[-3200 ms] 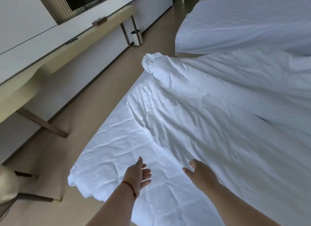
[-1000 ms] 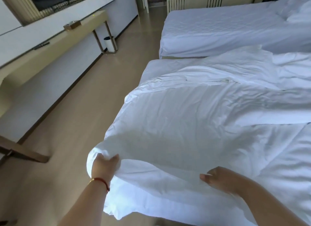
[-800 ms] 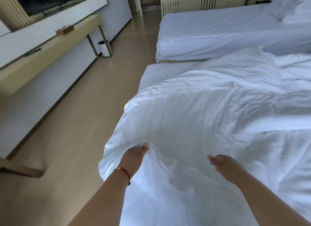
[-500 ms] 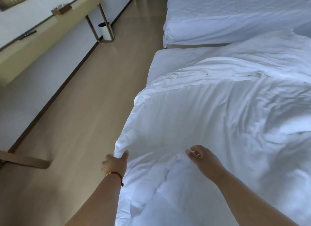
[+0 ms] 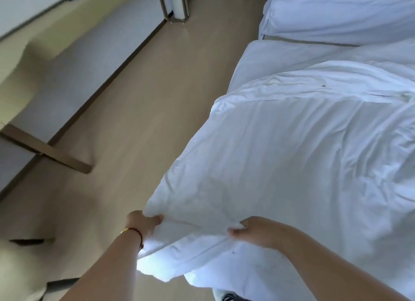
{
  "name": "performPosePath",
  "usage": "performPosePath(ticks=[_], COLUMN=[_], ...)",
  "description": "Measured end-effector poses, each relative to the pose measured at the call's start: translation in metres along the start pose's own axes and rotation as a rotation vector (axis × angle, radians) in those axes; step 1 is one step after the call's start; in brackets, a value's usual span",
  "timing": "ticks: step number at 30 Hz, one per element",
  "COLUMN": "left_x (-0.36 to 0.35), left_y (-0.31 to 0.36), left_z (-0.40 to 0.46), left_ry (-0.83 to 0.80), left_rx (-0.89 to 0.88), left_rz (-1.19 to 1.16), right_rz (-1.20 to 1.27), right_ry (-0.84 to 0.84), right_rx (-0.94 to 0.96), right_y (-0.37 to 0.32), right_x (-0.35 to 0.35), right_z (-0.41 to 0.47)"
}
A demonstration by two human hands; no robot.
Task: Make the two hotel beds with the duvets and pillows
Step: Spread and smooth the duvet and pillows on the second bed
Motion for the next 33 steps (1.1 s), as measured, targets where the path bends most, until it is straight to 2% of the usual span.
performPosePath(ticks=[2,4,7,9,11,17,20,26,33], left_x=[0.018,0.029,0.040,0.050,0.061,0.123,0.164,0.202,0.126], left_y=[-0.005,0.007,0.037,0.056,0.072,0.130,0.161,0.250,0.383], left_z=[-0.006,-0.006,0.001,0.009,0.019,0.057,0.071,0.090,0.097], left_ry=[-0.032,-0.061,-0.058,-0.062,-0.114,-0.354,-0.378,-0.401,-0.562], left_rx=[-0.030,-0.096,-0.222,-0.285,-0.331,-0.439,-0.485,-0.609,-0.742], left_rz=[0.112,0.139,0.070,0.009,-0.015,0.045,0.131,0.299,0.412], right_rz=[-0.114,-0.109,0.001,0.158,0.249,0.440,0.610,0.955,1.271], right_ry=[-0.058,0.004,0.183,0.287,0.360,0.511,0.592,0.734,0.978], right_rx=[-0.018,-0.018,0.015,0.019,0.003,-0.018,-0.004,0.004,0.011], right_y=[-0.018,-0.039,-0.069,-0.084,-0.103,-0.169,-0.190,-0.190,-0.122], right_x=[-0.009,0.004,0.039,0.060,0.075,0.106,0.123,0.155,0.195], right_z=[0.007,0.014,0.023,0.029,0.038,0.063,0.070,0.079,0.045])
Point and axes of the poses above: each hand's wrist, its own z-axis towards the middle knuckle, its own x-axis out of the back of the hand, y = z × x, the point moved 9 cm from there along z, towards the middle knuckle, and after that the axes turned 13 degrees about -y, right-handed, at the moved point
